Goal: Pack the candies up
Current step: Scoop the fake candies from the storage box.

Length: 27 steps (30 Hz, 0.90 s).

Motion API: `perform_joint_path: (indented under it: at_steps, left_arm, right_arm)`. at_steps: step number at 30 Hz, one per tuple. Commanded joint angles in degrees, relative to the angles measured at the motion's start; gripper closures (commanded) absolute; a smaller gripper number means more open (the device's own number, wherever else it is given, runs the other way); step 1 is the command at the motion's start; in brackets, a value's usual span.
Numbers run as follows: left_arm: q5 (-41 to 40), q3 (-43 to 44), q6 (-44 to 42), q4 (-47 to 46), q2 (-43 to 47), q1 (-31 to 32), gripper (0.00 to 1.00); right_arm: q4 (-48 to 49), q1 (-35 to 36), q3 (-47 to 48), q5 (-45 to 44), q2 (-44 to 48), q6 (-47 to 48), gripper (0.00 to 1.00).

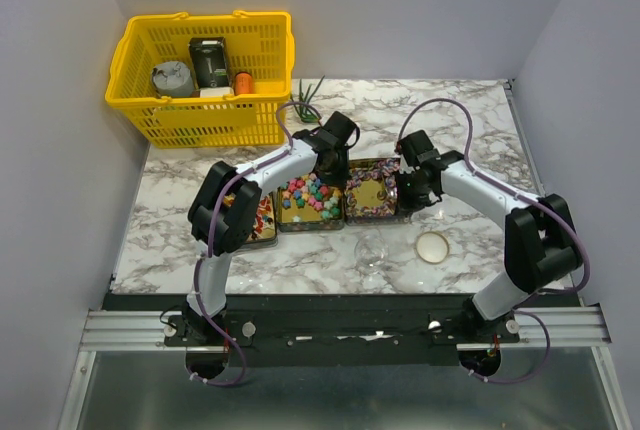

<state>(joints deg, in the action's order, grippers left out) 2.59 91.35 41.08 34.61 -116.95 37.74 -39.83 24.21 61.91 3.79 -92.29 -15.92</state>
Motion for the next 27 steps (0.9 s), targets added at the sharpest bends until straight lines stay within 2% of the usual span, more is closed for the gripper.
perform_joint_path:
  at_steps: [1, 9, 18, 19, 21, 22, 24, 25, 27]
  left_arm:
    - [-1.9, -0.3, -2.4, 2.4, -2.8, -0.6, 1.00]
    - [-0.3, -3.4, -2.8, 0.5, -1.7, -0.5, 1.00]
    - [-0.3, -1.2, -3.0, 1.7, -1.3, -0.5, 0.99]
    - [-0.5, -1.0, -3.2, 1.8, -1.0, -0.5, 0.90]
    - [-1.0, -0.5, -3.3, 2.0, 0.0, -0.5, 0.83]
    - [-1.1, -0.5, -3.4, 1.9, 0.3, -0.5, 0.74]
    - [-1.7, -0.1, -3.5, 1.9, 1.1, -0.5, 0.66]
    - [-1.8, 0.0, -3.5, 1.9, 1.8, -0.5, 0.58]
    - [-1.8, 0.2, -3.5, 1.7, 2.3, -0.5, 0.51]
  right_arm:
    - [4.8, 1.9, -2.7, 3.4, 3.2, 4.8, 0.99]
    - [7.0, 2.1, -2.5, 1.4, 2.5, 3.2, 0.99]
    - [5.3, 3.6, -3.9, -0.4, 6.5, 3.6, 0.99]
    - [4.9, 4.1, -4.0, -0.9, 7.8, 3.5, 0.99]
    - [3.3, 4.4, -4.1, -1.3, 9.6, 2.7, 0.99]
    - [2.8, 4.6, -4.3, -1.3, 10.5, 2.3, 0.99]
    - [1.5, 5.0, -4.5, -1.1, 13.2, 1.3, 0.99]
    - [1.1, 5.2, -4.5, -1.0, 14.1, 1.1, 0.99]
    - [-0.6, 5.7, -4.6, -1.2, 16.5, 0.5, 0.99]
